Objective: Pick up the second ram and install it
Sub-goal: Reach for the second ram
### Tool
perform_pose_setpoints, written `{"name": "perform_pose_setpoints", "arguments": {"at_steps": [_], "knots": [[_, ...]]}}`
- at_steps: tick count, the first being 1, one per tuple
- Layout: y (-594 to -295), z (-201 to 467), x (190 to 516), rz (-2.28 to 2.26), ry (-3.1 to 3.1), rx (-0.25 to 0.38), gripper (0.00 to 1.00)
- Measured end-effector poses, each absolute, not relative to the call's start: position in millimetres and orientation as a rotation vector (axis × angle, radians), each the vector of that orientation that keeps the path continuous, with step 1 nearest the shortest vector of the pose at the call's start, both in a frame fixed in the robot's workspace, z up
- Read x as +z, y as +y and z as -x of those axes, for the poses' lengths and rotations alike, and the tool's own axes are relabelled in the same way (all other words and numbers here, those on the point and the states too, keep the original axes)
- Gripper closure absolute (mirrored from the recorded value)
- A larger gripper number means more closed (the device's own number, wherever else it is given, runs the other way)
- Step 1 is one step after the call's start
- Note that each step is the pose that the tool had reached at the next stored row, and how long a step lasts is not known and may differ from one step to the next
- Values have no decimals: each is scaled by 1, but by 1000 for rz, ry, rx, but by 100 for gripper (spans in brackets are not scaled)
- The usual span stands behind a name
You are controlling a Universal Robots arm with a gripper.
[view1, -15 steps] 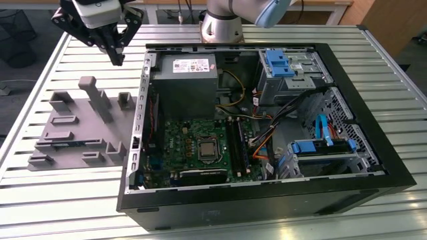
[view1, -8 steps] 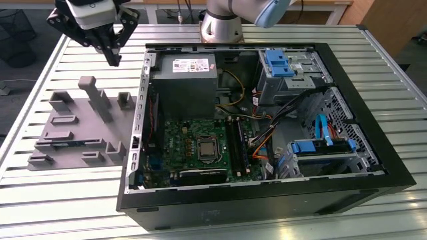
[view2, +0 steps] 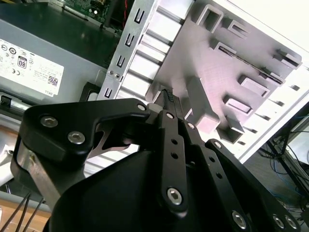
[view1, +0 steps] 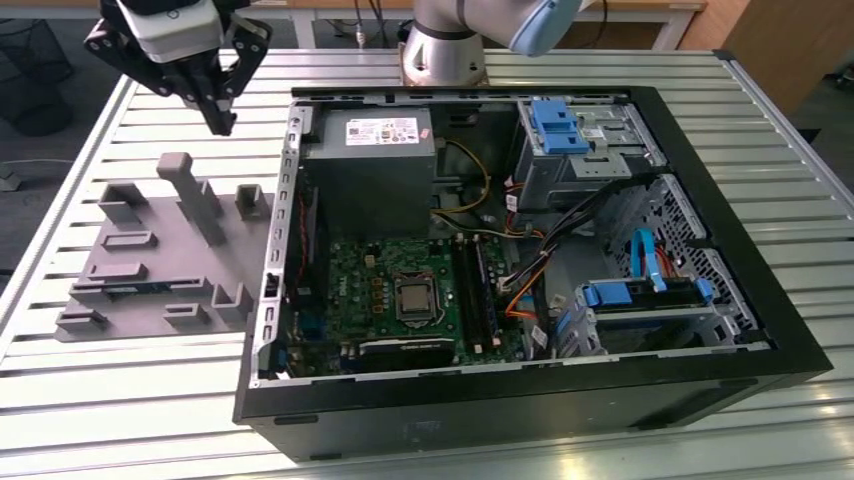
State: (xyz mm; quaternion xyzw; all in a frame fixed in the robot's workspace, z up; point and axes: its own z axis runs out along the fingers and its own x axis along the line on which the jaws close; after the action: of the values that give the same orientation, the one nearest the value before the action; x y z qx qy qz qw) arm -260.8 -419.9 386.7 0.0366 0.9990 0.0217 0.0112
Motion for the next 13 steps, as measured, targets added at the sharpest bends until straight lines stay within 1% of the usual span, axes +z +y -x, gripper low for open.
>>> {"name": "perform_pose_setpoints", "arguments": {"at_steps": [13], "knots": [[-423, 271, 385, -114, 3116, 68, 89]]}}
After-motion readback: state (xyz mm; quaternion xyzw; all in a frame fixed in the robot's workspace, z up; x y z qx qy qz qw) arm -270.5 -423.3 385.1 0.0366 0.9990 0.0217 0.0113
